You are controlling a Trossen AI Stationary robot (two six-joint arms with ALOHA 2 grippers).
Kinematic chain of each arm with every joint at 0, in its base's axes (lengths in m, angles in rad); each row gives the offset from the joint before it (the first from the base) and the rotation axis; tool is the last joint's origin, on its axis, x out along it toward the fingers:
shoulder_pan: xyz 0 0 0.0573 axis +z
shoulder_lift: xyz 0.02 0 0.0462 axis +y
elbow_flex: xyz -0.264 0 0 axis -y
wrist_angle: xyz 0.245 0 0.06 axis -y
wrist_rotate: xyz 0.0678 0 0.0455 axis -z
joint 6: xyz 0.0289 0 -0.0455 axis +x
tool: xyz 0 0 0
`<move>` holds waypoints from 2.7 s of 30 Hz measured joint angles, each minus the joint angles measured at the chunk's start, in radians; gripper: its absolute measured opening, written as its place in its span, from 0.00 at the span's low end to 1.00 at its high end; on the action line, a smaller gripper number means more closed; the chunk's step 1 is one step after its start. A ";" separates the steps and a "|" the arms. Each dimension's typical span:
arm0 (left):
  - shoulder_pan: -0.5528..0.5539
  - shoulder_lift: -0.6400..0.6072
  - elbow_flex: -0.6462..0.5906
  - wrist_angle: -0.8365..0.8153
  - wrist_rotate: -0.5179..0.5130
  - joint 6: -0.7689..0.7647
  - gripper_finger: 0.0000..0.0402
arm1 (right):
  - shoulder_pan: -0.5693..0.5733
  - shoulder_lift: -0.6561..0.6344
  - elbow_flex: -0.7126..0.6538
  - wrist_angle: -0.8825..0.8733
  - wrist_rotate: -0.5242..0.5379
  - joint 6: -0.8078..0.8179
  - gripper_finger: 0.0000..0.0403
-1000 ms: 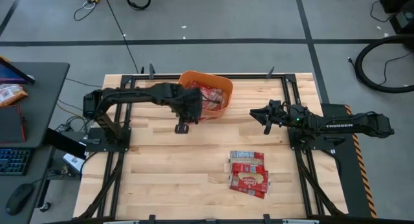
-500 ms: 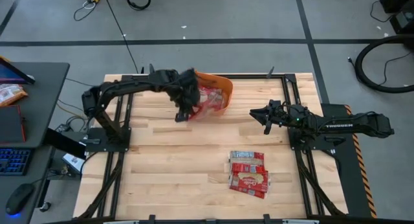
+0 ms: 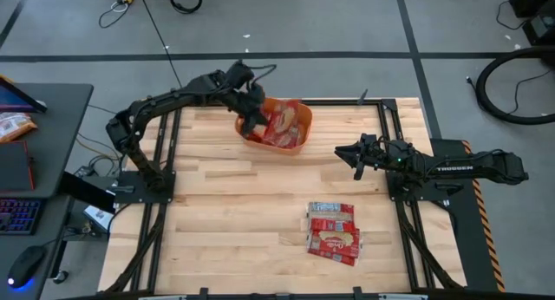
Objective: Sort popcorn bags into baskets
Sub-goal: Put the red popcorn bag into the orange bin
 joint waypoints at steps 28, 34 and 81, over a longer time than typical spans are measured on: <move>0.043 0.068 -0.018 -0.020 -0.146 -0.147 0.00 | 0.000 0.000 0.000 0.000 0.000 0.000 0.22; 0.096 0.068 -0.018 -0.086 -0.179 -0.174 0.02 | 0.000 0.000 0.000 0.000 0.000 0.000 0.22; -0.069 0.287 0.005 0.045 -0.640 -0.580 0.53 | 0.000 0.000 0.000 0.000 0.000 0.000 0.22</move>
